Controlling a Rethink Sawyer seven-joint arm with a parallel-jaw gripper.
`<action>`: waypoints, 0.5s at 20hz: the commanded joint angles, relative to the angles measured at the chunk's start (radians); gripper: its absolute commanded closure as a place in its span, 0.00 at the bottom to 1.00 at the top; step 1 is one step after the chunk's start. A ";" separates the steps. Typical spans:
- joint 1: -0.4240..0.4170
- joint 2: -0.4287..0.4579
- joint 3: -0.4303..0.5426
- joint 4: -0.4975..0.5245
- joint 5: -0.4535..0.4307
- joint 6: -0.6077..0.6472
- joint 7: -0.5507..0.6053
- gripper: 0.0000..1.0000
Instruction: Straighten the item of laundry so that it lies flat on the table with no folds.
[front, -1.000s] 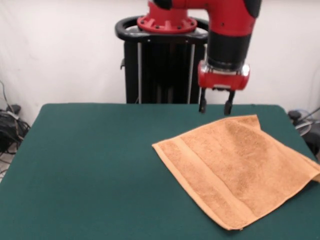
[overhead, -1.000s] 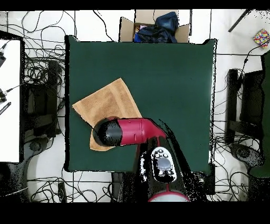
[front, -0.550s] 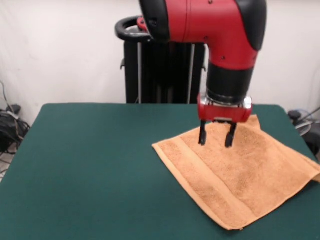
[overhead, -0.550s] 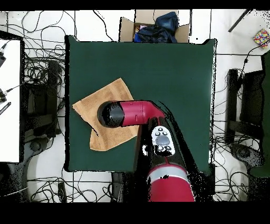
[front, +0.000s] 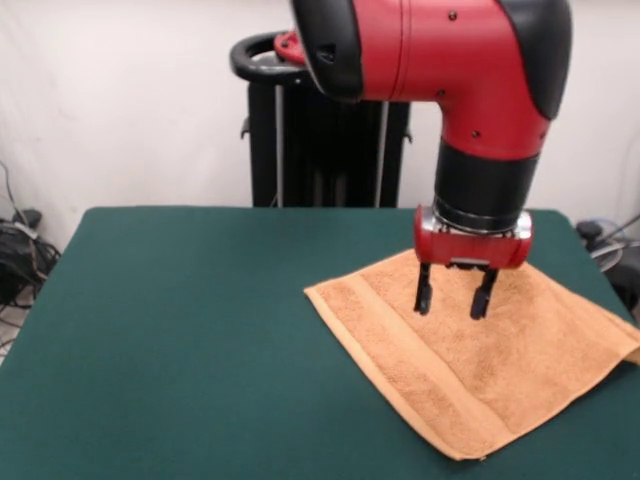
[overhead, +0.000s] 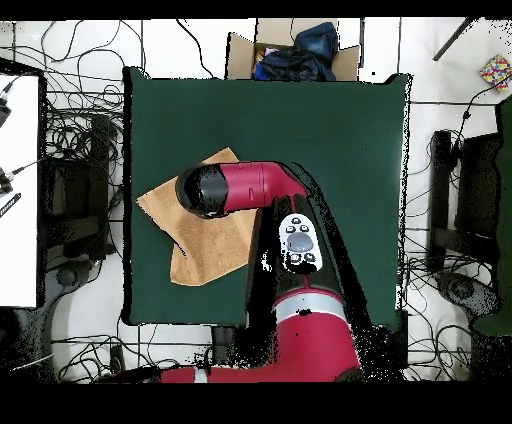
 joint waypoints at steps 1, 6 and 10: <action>-0.044 -0.030 0.101 0.031 -0.030 0.051 -0.091 0.00; -0.111 -0.091 0.117 0.106 -0.047 0.059 -0.143 0.00; -0.177 -0.097 0.139 0.140 -0.070 0.055 -0.191 0.00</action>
